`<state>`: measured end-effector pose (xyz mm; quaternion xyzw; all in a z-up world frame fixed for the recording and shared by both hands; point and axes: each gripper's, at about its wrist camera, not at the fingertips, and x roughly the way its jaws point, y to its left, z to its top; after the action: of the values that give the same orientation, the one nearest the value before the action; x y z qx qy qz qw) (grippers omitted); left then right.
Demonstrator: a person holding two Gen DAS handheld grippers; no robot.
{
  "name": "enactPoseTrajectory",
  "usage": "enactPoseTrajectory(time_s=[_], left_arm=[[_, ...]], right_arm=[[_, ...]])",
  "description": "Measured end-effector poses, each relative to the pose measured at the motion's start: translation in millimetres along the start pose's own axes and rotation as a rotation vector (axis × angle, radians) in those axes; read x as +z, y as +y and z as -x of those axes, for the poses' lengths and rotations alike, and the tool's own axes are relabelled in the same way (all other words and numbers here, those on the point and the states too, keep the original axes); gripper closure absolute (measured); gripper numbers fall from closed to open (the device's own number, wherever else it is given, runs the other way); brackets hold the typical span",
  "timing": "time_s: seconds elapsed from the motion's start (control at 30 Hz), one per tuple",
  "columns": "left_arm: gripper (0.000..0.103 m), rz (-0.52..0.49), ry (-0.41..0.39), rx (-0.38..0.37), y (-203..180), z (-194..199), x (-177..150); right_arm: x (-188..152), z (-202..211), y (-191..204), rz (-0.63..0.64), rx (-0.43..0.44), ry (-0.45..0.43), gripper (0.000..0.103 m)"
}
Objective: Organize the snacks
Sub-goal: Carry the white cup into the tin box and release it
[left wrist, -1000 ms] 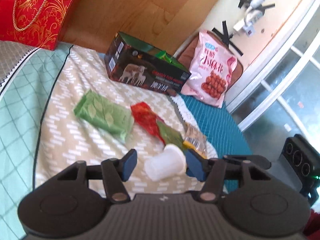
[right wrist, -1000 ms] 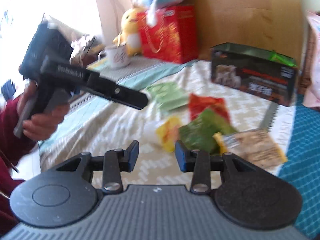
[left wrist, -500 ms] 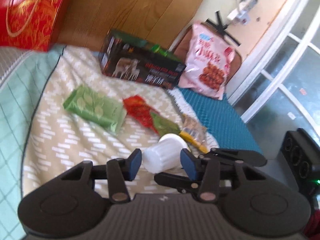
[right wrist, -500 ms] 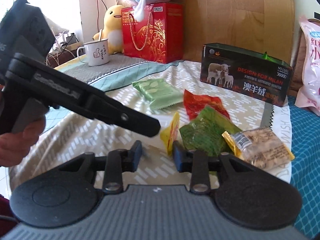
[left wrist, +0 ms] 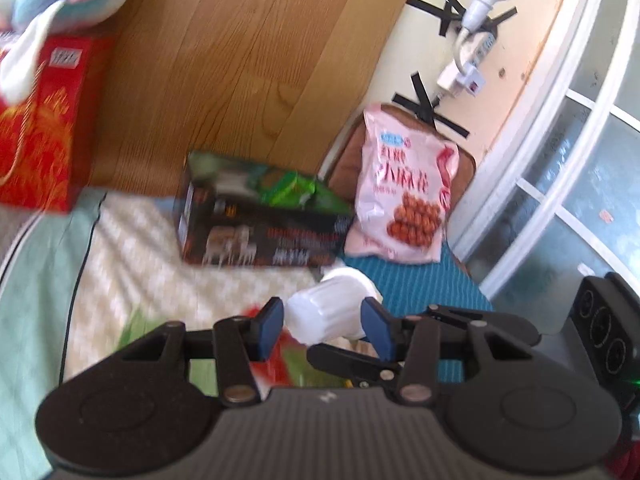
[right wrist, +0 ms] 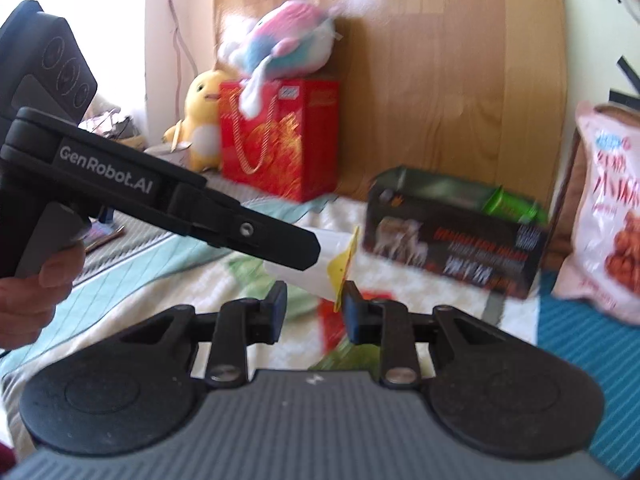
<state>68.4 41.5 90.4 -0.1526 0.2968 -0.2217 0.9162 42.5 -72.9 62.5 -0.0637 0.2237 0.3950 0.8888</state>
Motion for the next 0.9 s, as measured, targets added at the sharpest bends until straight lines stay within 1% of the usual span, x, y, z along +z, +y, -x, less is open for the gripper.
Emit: enactPoseTrajectory(time_s=[0.17,0.33,0.47,0.53,0.6,0.7,0.8,0.9], left_arm=[[0.060,0.016,-0.007,0.009,13,-40,45],[0.060,0.006,-0.015,0.051,24,-82,80],[0.058,0.020,0.018,0.091,35,-113,90],[0.057,0.044,0.017,0.099,42,-115,87],[0.057,0.064,0.009,0.082,47,-106,81],[0.057,0.087,0.016,0.064,50,-89,67],[0.057,0.091,0.077,0.017,45,-82,47],[0.057,0.086,0.159,-0.048,29,-89,25]], right_arm=[[26,-29,-37,-0.033,-0.021,-0.014,0.071],[49,-69,-72,-0.081,-0.044,-0.013,0.071],[57,-95,-90,-0.098,-0.080,-0.009,0.069],[56,-100,-97,-0.118,-0.110,0.005,0.061],[51,-95,-104,-0.155,-0.103,0.011,0.061],[39,-70,-112,-0.193,-0.081,0.014,0.061],[15,-31,-121,-0.260,-0.055,0.030,0.059],[-16,0,-126,-0.332,-0.041,0.070,0.057]])
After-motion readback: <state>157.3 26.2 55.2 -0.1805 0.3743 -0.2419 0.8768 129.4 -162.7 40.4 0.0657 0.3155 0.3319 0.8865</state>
